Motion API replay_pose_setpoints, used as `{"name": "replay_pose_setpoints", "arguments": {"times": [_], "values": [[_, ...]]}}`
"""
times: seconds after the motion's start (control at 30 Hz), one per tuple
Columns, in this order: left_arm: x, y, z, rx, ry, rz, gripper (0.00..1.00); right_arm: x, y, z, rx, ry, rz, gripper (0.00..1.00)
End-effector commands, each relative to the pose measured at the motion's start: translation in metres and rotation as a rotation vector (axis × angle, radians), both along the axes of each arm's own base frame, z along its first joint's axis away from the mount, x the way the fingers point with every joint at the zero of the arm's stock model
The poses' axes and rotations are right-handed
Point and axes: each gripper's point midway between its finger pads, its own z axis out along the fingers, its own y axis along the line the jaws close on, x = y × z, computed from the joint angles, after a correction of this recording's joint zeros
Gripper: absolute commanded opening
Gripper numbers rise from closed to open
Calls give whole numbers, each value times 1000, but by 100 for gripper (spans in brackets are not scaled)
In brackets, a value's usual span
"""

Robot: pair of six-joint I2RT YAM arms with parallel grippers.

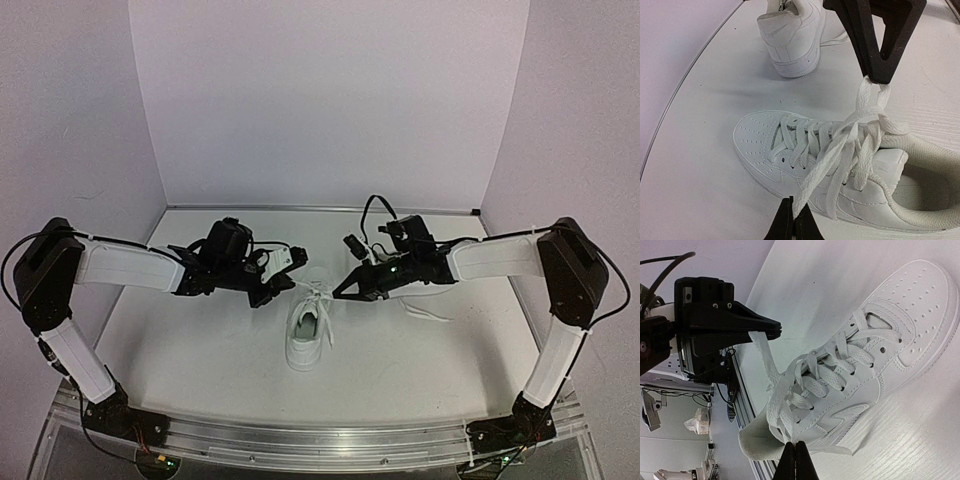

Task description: Tie the shoes

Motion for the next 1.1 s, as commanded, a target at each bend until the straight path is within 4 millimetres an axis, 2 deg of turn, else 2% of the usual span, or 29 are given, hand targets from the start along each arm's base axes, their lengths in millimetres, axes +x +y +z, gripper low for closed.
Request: {"name": "replay_pose_setpoints", "arguments": {"times": [0.0,0.17,0.47,0.83,1.07], "values": [[1,6,14,-14,-24,32,0,3,-5,19,22,-54,-17,0],[2,10,14,-2,-28,50,0,0,-7,16,12,-50,-13,0],[5,25,5,52,-30,117,0,-3,-26,7,-44,-58,-45,0],[11,41,-9,94,-10,202,0,-7,-63,-15,-155,-29,-119,0],[11,47,-18,118,-2,222,0,-10,-67,-29,-187,-7,-114,0]]}}
